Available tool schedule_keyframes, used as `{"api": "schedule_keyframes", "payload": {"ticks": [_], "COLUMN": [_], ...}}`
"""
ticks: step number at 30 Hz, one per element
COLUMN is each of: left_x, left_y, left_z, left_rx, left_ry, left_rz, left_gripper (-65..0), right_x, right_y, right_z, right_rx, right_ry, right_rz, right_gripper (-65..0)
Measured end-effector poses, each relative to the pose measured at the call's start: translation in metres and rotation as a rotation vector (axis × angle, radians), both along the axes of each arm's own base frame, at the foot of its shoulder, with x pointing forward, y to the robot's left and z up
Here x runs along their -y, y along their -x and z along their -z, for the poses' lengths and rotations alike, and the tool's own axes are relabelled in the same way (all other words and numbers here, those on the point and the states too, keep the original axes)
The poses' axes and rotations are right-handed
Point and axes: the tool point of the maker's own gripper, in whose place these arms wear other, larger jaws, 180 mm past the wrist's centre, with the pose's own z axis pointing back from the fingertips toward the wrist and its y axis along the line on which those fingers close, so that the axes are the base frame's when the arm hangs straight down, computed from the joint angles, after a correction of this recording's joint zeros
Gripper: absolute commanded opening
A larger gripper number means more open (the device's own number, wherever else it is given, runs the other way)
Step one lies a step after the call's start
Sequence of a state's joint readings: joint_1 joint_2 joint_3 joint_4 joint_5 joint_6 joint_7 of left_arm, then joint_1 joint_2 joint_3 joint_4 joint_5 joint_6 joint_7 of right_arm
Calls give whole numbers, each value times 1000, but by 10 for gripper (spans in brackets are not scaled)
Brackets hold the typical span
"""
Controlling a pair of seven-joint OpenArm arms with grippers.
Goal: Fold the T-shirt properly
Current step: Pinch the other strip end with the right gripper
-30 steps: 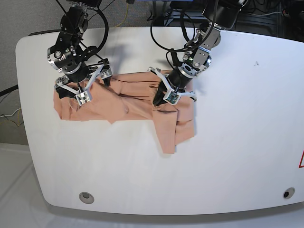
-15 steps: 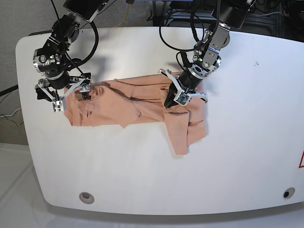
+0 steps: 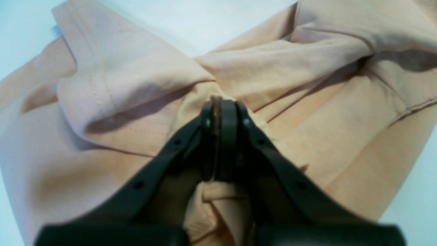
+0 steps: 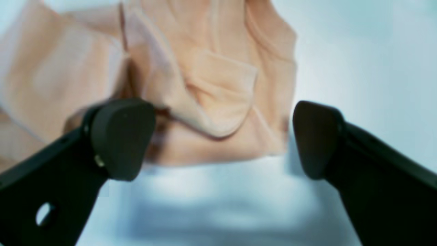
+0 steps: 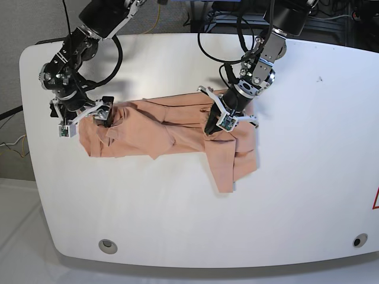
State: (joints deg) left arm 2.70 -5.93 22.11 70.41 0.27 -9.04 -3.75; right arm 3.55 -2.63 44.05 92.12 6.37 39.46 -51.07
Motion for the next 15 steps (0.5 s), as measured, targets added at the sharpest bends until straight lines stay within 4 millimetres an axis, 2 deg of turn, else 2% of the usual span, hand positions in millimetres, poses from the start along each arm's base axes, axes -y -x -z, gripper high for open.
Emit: {"api": "schedule_keyframes", "payload": {"ticks": [5,15], "left_x": [0,0], "left_y": [0,0], "left_z": [0,0], "left_rx": [0,0], "left_ry": [-1,-2], "left_rz": [0,1], "left_gripper": [-641,-641], "right_x": [4,13], "right_y": [-4,-24], "right_z": [18,24], "right_rx": [-17,99], "right_ry": [-93,-240], "right_rz": [18,81], "right_gripper": [0,0]}}
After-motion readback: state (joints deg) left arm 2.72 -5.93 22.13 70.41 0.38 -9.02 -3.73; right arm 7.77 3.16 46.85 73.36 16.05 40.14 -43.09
